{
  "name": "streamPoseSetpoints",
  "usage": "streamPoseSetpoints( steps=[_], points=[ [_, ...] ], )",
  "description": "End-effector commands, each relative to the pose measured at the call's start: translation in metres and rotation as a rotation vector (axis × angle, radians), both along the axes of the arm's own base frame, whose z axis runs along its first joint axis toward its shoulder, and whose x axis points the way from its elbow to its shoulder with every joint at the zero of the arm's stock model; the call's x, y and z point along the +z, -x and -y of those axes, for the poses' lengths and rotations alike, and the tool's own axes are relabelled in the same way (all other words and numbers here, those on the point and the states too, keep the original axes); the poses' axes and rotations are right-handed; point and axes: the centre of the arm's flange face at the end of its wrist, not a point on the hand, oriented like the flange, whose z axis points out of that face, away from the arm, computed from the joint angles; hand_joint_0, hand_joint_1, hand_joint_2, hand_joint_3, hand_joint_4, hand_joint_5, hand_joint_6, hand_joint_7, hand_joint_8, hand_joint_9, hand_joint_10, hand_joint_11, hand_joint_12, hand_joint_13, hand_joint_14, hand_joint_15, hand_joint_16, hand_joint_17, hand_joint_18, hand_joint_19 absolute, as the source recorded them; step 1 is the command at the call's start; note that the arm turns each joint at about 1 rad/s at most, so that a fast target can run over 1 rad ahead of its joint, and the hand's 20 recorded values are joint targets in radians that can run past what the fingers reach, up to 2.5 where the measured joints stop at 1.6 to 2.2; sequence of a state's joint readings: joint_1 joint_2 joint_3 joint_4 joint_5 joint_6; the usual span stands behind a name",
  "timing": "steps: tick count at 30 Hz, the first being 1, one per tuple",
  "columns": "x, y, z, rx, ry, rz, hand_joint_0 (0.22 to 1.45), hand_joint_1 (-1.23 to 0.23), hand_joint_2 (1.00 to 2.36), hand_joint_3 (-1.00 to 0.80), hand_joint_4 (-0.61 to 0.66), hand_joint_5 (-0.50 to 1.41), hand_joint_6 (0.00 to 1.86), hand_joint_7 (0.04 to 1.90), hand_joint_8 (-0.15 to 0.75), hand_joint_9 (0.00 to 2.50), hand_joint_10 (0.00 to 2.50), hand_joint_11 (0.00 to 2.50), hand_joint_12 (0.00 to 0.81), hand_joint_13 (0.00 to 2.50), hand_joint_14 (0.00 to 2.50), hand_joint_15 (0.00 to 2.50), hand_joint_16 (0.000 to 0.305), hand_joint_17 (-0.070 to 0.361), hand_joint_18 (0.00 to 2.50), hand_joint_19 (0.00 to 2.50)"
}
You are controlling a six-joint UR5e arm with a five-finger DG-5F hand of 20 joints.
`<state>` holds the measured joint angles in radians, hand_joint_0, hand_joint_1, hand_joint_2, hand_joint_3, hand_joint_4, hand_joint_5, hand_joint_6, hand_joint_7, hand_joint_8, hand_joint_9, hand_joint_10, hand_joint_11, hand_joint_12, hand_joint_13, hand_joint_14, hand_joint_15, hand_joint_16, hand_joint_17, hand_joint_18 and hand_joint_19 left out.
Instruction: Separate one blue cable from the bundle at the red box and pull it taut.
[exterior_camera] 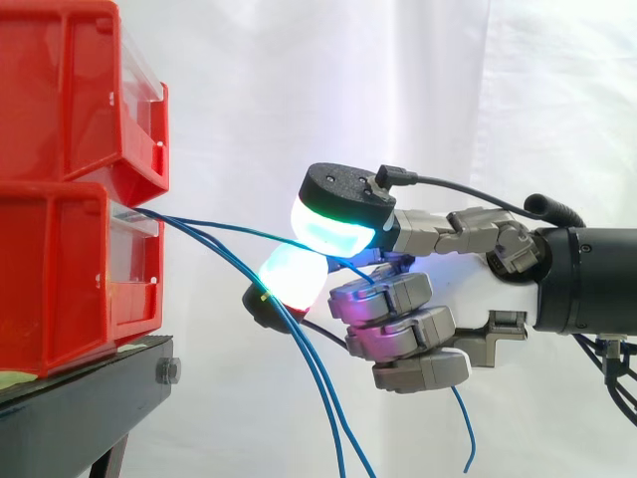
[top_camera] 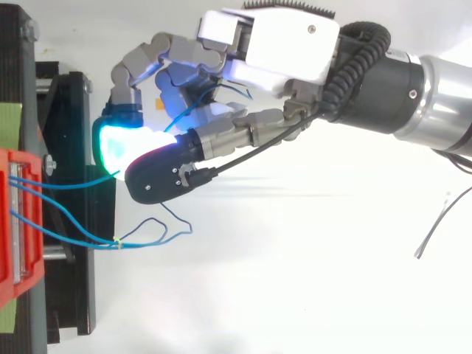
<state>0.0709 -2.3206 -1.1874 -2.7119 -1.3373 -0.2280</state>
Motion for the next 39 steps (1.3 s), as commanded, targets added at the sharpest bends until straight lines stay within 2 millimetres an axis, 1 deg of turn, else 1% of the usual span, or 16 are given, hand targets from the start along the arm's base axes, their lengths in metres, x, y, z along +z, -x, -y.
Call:
streamPoseSetpoints(
  steps=[1,5,12,15,16,18,20,21,22,23,24,27,29,31,34,39],
  points=[
    [0.001,0.000,-0.001,-0.001,-0.001,0.001,0.65,-0.74,1.02,-0.21,-0.02,-0.16,0.95,1.00,0.268,0.62,2.50,1.49,0.332,0.80,2.50,1.42,0.034,0.076,1.36,1.75],
    [-0.001,0.000,-0.002,0.005,-0.003,-0.006,0.66,-0.76,1.02,-0.16,-0.07,-0.15,0.96,1.04,0.265,0.62,2.50,1.50,0.329,0.80,2.50,1.43,0.033,0.074,1.35,1.74],
    [-0.001,0.001,-0.007,0.033,-0.018,-0.019,0.64,-0.76,1.02,-0.13,-0.02,-0.14,0.96,1.06,0.276,0.64,2.50,1.46,0.340,0.81,2.50,1.39,0.034,0.076,1.31,1.71],
    [0.007,0.006,-0.014,0.093,-0.011,-0.045,0.64,-0.76,1.02,-0.12,-0.01,-0.14,0.95,1.08,0.284,0.65,2.50,1.42,0.344,0.81,2.50,1.38,0.035,0.079,1.31,1.68],
    [0.008,0.007,-0.015,0.103,-0.010,-0.055,0.64,-0.76,1.02,-0.12,0.00,-0.14,0.95,1.08,0.284,0.65,2.50,1.43,0.344,0.81,2.50,1.38,0.035,0.080,1.31,1.68],
    [0.021,0.016,-0.017,0.114,0.000,-0.096,0.64,-0.77,1.02,-0.10,0.00,-0.14,0.95,1.09,0.288,0.65,2.50,1.42,0.347,0.82,2.50,1.36,0.037,0.083,1.32,1.67],
    [0.024,0.020,-0.018,0.117,0.006,-0.118,0.64,-0.78,1.02,-0.08,0.00,-0.13,0.95,1.10,0.293,0.66,2.50,1.38,0.349,0.83,2.50,1.32,0.038,0.086,1.33,1.66],
    [0.028,0.029,-0.018,0.121,0.016,-0.152,0.64,-0.78,1.02,-0.08,0.00,-0.13,0.95,1.10,0.294,0.66,2.50,1.41,0.349,0.83,2.50,1.32,0.038,0.086,1.33,1.67],
    [0.028,0.029,-0.018,0.121,0.016,-0.152,0.64,-0.78,1.02,-0.07,0.00,-0.13,0.95,1.10,0.297,0.66,2.50,1.41,0.351,0.83,2.50,1.35,0.039,0.087,1.34,1.66],
    [0.029,0.043,-0.019,0.123,0.023,-0.182,0.64,-0.79,1.02,-0.07,0.00,-0.13,0.95,1.10,0.296,0.67,2.50,1.40,0.351,0.83,2.50,1.34,0.039,0.088,1.34,1.65],
    [0.028,0.046,-0.021,0.123,0.023,-0.188,0.64,-0.79,1.02,-0.07,0.00,-0.13,0.95,1.10,0.298,0.67,2.50,1.41,0.351,0.83,2.50,1.34,0.039,0.087,1.34,1.65],
    [0.042,0.067,-0.023,0.077,0.028,-0.167,0.64,-0.79,1.02,-0.07,0.00,-0.13,0.95,1.11,0.298,0.67,2.50,1.41,0.351,0.83,2.50,1.33,0.039,0.088,1.34,1.65],
    [0.043,0.077,-0.023,0.051,0.028,-0.172,0.65,-0.79,1.02,-0.08,0.00,-0.13,0.95,1.11,0.302,0.68,2.50,1.44,0.351,0.83,2.50,1.34,0.039,0.088,1.34,1.64],
    [0.041,0.083,-0.023,0.046,0.026,-0.182,0.65,-0.79,1.02,-0.08,-0.01,-0.13,0.95,1.12,0.296,0.68,2.50,1.44,0.351,0.83,2.50,1.33,0.038,0.086,1.33,1.64],
    [0.030,0.107,-0.029,0.050,0.023,-0.210,0.71,-0.83,1.02,-0.10,-0.05,-0.14,0.96,1.23,0.274,0.68,2.50,1.48,0.337,0.82,2.50,1.37,0.034,0.077,1.30,1.65],
    [0.021,0.121,-0.034,0.032,-0.019,-0.204,0.75,-0.84,1.02,-0.15,-0.08,-0.15,0.97,1.23,0.279,0.69,2.50,1.52,0.334,0.83,2.50,1.38,0.034,0.077,1.29,1.64]
  ],
)
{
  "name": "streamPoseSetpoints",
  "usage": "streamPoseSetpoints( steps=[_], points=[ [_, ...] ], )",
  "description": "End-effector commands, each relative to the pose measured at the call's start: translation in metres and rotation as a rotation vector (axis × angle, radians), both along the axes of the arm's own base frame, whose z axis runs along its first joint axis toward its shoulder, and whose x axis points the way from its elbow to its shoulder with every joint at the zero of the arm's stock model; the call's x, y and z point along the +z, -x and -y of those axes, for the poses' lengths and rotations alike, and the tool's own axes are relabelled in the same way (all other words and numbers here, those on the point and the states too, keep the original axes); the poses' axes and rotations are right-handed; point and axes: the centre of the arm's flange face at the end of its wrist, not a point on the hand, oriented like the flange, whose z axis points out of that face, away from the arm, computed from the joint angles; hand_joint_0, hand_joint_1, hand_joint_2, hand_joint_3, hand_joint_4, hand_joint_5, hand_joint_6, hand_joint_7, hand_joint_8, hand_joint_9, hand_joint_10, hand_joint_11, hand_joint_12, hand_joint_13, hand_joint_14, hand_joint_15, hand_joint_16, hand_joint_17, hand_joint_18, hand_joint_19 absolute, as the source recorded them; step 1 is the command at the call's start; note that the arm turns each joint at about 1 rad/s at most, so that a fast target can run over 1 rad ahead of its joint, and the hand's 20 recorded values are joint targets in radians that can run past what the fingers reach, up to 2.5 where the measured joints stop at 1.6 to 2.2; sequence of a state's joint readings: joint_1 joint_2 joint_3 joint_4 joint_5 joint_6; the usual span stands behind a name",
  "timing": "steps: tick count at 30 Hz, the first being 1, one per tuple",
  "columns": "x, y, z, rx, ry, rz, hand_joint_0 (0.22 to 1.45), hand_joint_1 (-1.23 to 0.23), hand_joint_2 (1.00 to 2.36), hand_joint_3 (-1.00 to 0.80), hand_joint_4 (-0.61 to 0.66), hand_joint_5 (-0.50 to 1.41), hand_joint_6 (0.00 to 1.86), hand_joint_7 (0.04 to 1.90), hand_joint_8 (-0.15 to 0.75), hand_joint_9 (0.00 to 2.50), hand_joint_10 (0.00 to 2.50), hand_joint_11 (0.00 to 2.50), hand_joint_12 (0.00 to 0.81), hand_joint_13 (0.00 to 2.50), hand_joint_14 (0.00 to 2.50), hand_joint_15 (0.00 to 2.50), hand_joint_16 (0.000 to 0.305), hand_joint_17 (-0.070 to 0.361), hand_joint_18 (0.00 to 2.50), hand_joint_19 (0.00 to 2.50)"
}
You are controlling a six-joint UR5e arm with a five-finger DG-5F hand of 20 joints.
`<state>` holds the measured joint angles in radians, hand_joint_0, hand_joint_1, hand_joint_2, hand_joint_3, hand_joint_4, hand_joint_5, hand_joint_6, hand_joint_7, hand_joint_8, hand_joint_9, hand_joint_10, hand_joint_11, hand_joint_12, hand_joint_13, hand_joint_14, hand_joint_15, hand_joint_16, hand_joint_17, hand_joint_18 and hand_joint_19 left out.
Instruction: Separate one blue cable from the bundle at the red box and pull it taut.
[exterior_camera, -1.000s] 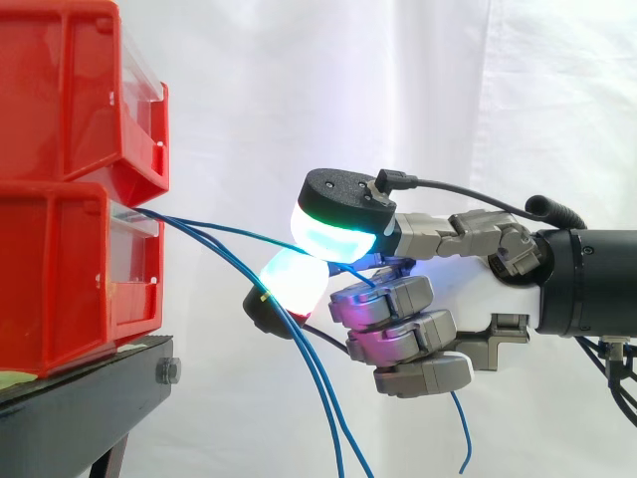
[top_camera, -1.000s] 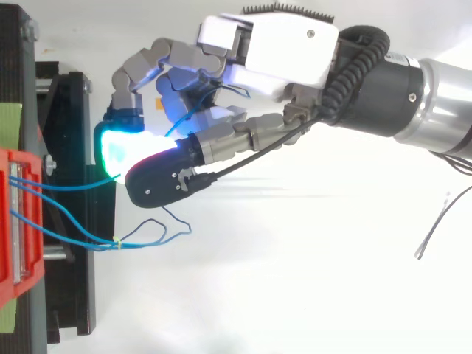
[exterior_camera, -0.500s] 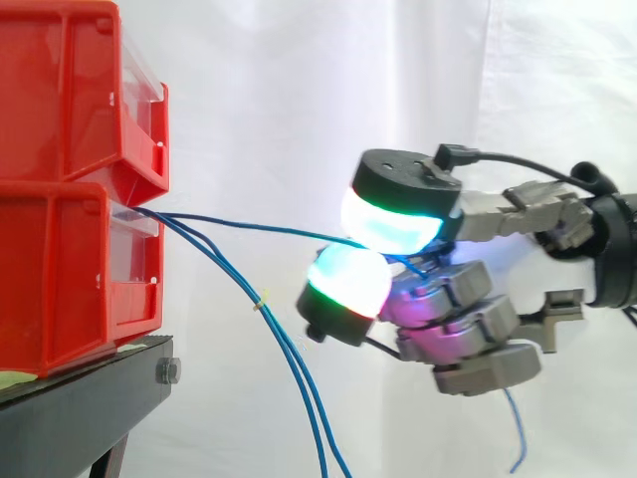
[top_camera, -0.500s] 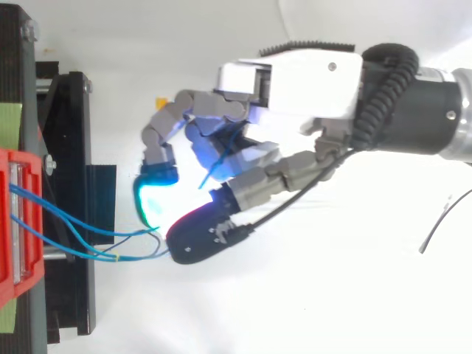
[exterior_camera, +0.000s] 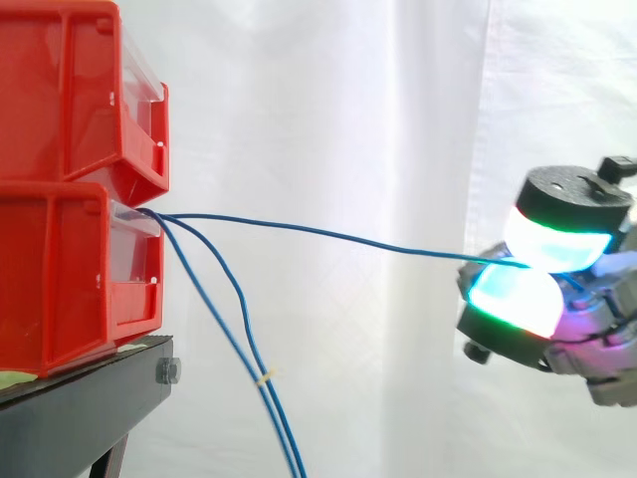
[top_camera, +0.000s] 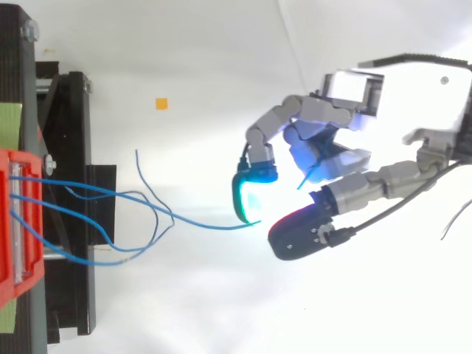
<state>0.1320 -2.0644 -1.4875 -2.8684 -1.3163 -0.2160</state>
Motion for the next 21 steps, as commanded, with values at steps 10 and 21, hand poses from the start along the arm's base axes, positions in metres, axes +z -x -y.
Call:
streamPoseSetpoints(
  steps=[10,21],
  points=[
    [-0.0192,0.0170,-0.0079,-0.025,-0.123,-0.021,0.82,-0.82,1.01,-0.36,-0.14,-0.16,0.98,1.25,0.271,0.67,2.50,1.52,0.328,0.81,2.50,1.36,0.033,0.074,1.25,1.66],
    [-0.0150,0.0109,-0.0123,-0.016,-0.099,0.026,0.82,-0.81,1.01,-0.39,-0.15,-0.17,0.99,1.25,0.265,0.66,2.50,1.51,0.330,0.80,2.50,1.37,0.031,0.070,1.22,1.68]
  ],
)
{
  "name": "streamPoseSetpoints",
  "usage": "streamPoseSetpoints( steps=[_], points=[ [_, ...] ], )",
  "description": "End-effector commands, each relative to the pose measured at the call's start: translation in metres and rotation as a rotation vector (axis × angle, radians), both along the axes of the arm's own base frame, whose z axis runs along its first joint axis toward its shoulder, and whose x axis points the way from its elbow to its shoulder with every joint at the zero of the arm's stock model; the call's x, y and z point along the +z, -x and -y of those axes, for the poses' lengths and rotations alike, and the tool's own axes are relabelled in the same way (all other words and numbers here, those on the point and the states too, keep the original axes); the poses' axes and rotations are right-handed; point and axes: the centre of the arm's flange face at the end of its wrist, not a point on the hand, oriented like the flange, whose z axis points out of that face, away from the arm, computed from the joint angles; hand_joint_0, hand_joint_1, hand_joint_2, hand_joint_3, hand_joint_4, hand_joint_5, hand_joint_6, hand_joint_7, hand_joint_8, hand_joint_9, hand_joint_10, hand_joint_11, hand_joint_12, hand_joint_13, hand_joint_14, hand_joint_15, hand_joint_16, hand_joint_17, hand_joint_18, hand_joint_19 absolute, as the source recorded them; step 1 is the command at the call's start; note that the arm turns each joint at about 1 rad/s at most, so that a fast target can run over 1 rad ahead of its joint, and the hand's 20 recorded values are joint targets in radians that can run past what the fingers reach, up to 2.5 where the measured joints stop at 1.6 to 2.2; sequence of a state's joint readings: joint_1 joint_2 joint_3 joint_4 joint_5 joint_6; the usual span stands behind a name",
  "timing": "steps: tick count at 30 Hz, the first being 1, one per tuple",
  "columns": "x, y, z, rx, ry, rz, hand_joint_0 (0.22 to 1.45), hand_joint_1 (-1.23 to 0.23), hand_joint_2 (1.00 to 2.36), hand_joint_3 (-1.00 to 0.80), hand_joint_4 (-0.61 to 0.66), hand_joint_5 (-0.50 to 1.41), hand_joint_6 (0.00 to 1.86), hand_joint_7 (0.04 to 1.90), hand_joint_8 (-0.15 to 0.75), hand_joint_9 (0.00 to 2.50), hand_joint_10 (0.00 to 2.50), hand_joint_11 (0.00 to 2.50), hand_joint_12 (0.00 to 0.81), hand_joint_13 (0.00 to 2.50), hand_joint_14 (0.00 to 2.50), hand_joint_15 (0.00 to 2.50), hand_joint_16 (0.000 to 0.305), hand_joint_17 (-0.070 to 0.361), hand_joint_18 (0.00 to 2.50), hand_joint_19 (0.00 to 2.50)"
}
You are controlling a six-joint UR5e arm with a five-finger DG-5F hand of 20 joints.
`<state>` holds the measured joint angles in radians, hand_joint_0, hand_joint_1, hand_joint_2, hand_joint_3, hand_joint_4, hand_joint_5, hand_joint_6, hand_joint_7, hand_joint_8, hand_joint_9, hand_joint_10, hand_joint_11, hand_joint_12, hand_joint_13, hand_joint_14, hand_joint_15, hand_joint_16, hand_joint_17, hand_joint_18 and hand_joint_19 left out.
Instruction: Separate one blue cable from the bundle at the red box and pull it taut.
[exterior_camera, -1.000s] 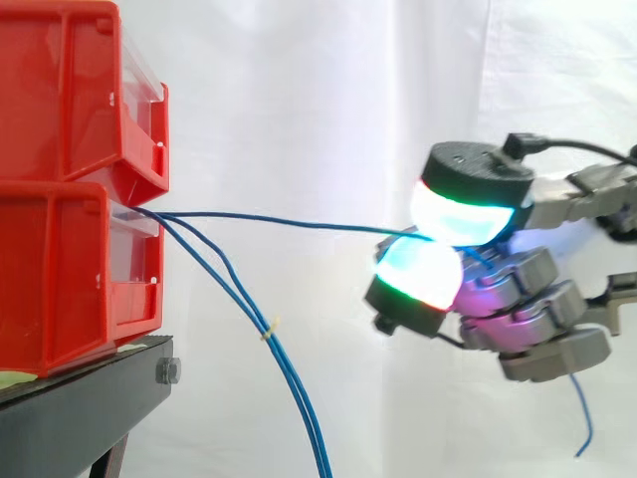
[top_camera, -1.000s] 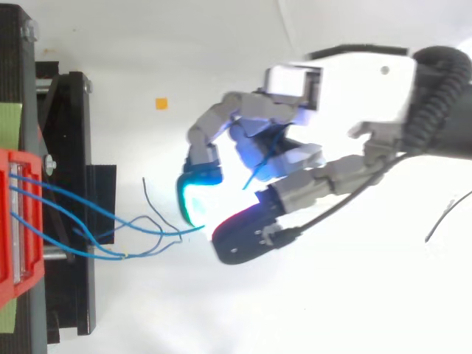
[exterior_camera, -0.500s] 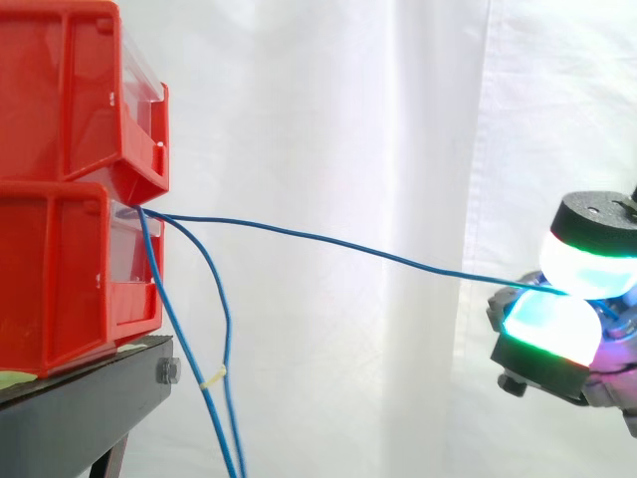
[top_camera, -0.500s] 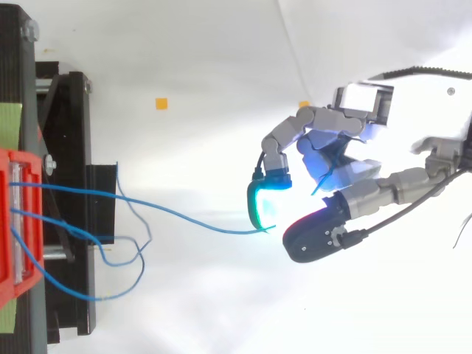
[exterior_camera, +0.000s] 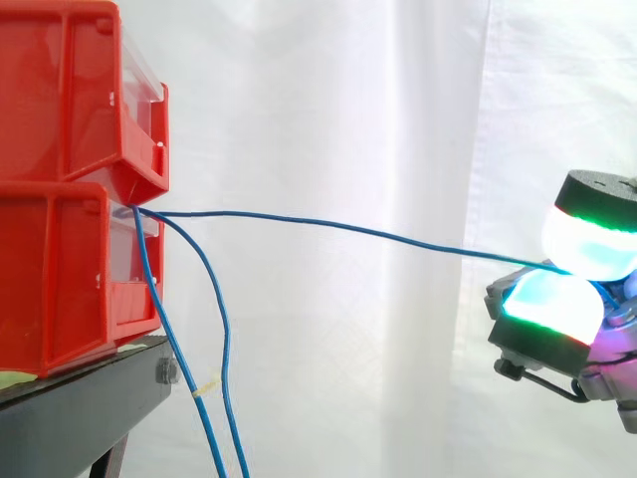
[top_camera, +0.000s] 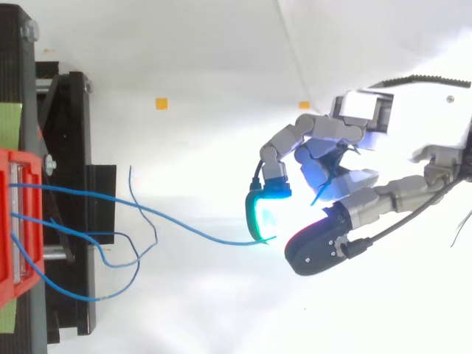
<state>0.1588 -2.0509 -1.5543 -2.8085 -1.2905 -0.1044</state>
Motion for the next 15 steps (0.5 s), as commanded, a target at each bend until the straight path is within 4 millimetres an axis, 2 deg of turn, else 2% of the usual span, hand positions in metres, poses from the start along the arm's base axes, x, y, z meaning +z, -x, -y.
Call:
streamPoseSetpoints(
  steps=[1,15],
  points=[
    [0.0006,-0.0007,0.0007,-0.003,0.008,0.005,0.82,-0.81,1.01,-0.39,-0.15,-0.17,0.99,1.25,0.264,0.66,2.50,1.48,0.326,0.80,2.50,1.35,0.032,0.071,1.22,1.68],
    [0.0000,-0.0002,0.0008,-0.003,0.010,0.003,0.81,-0.81,1.01,-0.38,-0.14,-0.17,0.99,1.26,0.279,0.67,2.50,1.50,0.337,0.80,2.50,1.37,0.033,0.074,1.23,1.65]
  ],
)
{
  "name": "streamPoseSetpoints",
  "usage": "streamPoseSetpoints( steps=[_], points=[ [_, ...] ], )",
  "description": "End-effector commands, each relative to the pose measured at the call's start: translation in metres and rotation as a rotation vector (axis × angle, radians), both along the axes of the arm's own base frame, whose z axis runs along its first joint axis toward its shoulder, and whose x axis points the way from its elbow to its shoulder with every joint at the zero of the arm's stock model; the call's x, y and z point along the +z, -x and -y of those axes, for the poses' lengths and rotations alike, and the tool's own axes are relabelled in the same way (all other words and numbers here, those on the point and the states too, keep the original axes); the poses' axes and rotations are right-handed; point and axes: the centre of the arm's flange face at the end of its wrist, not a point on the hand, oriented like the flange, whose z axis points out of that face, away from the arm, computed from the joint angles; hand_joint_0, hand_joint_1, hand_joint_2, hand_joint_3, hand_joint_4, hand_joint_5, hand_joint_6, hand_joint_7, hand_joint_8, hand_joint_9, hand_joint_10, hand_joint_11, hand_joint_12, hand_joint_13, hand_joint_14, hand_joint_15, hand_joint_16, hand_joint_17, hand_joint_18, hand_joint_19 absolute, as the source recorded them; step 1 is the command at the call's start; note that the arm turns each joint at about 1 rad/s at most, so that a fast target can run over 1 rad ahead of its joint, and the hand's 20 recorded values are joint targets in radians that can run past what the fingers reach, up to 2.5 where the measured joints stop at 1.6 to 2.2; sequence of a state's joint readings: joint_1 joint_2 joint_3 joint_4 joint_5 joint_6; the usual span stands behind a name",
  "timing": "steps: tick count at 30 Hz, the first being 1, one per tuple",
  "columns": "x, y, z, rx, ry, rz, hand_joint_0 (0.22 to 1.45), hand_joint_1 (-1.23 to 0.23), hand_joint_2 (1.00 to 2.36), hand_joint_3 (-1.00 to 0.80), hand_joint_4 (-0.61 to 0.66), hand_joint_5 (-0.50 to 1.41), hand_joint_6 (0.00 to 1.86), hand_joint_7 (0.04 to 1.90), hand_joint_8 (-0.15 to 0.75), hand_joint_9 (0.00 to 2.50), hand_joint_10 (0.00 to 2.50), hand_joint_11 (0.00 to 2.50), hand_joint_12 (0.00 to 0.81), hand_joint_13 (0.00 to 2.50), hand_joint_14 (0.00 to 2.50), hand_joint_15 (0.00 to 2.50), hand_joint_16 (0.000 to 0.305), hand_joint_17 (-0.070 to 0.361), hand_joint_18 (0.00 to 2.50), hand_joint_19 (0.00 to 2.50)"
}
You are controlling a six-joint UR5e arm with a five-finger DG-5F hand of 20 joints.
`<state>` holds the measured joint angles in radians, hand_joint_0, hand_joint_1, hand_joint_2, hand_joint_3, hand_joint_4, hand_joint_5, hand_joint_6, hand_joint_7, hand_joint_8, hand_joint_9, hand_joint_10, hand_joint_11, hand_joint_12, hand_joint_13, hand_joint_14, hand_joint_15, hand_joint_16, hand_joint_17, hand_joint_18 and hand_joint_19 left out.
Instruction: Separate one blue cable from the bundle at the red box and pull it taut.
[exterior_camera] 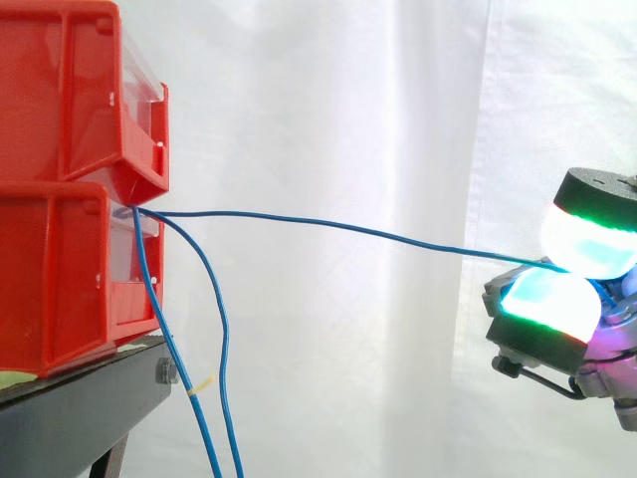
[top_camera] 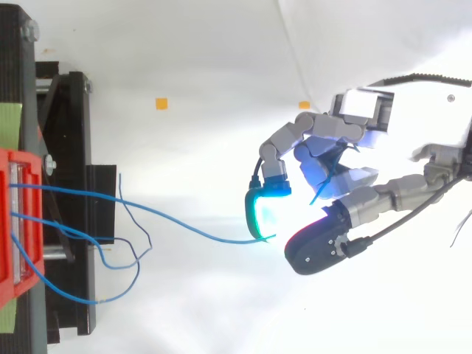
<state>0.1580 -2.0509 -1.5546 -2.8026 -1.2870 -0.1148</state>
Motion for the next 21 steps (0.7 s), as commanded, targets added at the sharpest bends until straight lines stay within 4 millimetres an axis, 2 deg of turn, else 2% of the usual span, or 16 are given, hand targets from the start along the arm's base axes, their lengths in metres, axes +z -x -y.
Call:
streamPoseSetpoints(
  steps=[1,7,21],
  points=[
    [0.0003,-0.0002,0.0000,0.000,0.000,0.001,0.81,-0.81,1.01,-0.38,-0.14,-0.17,0.99,1.26,0.278,0.67,2.50,1.49,0.336,0.80,2.50,1.35,0.034,0.075,1.23,1.65],
    [-0.0005,0.0004,0.0001,0.000,0.001,-0.002,0.81,-0.81,1.01,-0.39,-0.14,-0.17,0.98,1.26,0.274,0.67,2.50,1.53,0.331,0.82,2.50,1.41,0.033,0.073,1.23,1.64],
    [0.0002,0.0000,0.0000,0.000,0.000,-0.001,0.80,-0.81,1.01,-0.39,-0.11,-0.17,0.98,1.27,0.281,0.66,2.50,1.51,0.345,0.82,2.50,1.36,0.036,0.082,1.25,1.58]
  ],
)
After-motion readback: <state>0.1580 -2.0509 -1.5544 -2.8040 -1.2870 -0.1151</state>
